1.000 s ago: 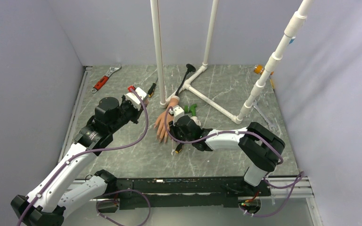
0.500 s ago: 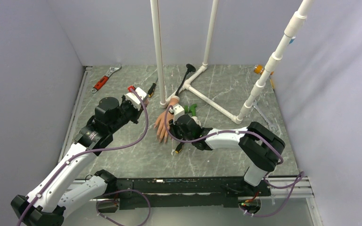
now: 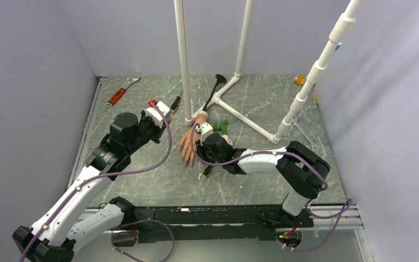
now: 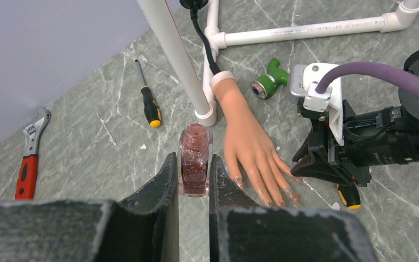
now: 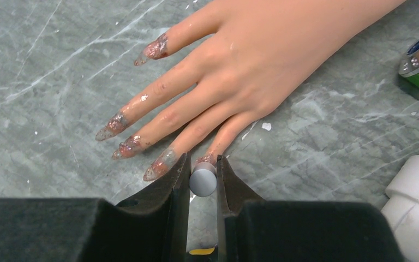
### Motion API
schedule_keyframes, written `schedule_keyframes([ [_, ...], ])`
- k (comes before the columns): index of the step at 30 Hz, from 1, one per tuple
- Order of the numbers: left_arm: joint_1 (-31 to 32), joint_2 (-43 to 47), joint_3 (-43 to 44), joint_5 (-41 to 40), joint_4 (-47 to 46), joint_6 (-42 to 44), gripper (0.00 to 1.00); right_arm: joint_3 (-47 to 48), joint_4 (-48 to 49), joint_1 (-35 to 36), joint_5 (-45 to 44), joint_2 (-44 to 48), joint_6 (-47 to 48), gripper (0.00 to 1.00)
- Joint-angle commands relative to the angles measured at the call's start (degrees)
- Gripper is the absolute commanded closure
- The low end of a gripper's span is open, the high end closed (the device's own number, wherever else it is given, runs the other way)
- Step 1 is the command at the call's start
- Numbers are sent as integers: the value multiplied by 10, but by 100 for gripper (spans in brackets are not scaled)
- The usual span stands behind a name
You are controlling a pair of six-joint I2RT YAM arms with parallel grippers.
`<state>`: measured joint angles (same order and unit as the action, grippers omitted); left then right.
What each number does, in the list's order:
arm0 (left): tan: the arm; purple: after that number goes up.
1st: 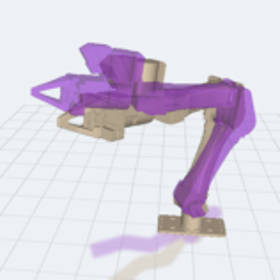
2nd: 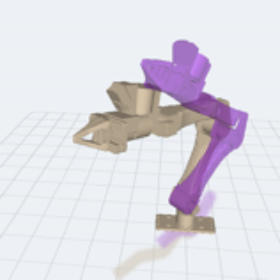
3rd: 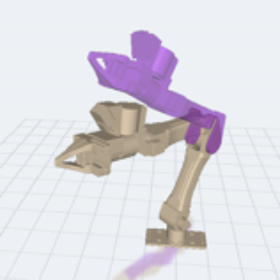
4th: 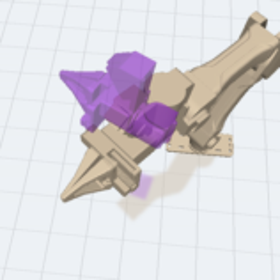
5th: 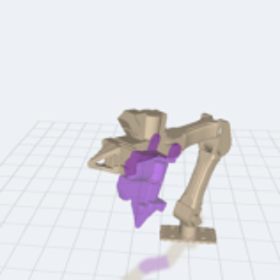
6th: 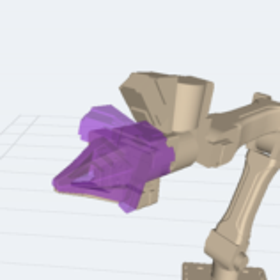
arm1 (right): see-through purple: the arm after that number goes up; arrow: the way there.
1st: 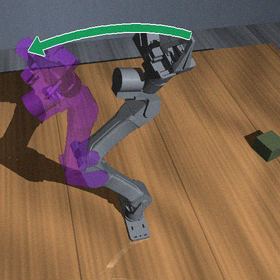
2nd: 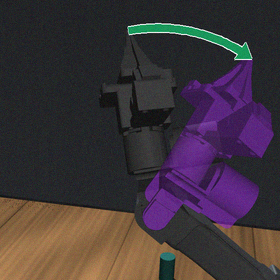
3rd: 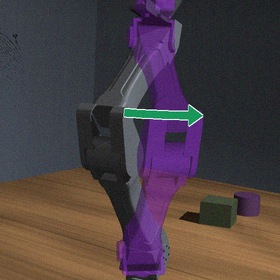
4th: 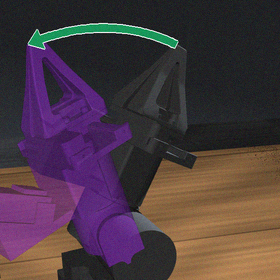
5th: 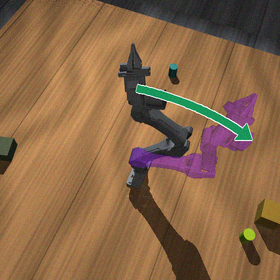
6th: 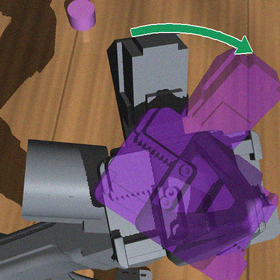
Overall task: Paint the nails
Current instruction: Paint the nail polish on the nail.
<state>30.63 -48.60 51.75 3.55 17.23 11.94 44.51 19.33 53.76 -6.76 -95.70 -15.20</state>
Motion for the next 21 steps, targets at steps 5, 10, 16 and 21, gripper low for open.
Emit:
schedule_keyframes([
  [5, 1, 4, 13, -4, -17, 5, 100, -10, 18, 0, 48, 12, 7, 100],
  [10, 0, 6, 13, -3, -17, 5, 100, -13, 16, -1, 55, 17, 7, 100],
  [16, 0, 9, 13, -3, -17, 5, 100, -14, 11, -1, 52, 26, 7, 100],
  [21, 1, 10, 13, -3, -17, 5, 100, -8, 2, -1, 27, 27, 4, 100],
])
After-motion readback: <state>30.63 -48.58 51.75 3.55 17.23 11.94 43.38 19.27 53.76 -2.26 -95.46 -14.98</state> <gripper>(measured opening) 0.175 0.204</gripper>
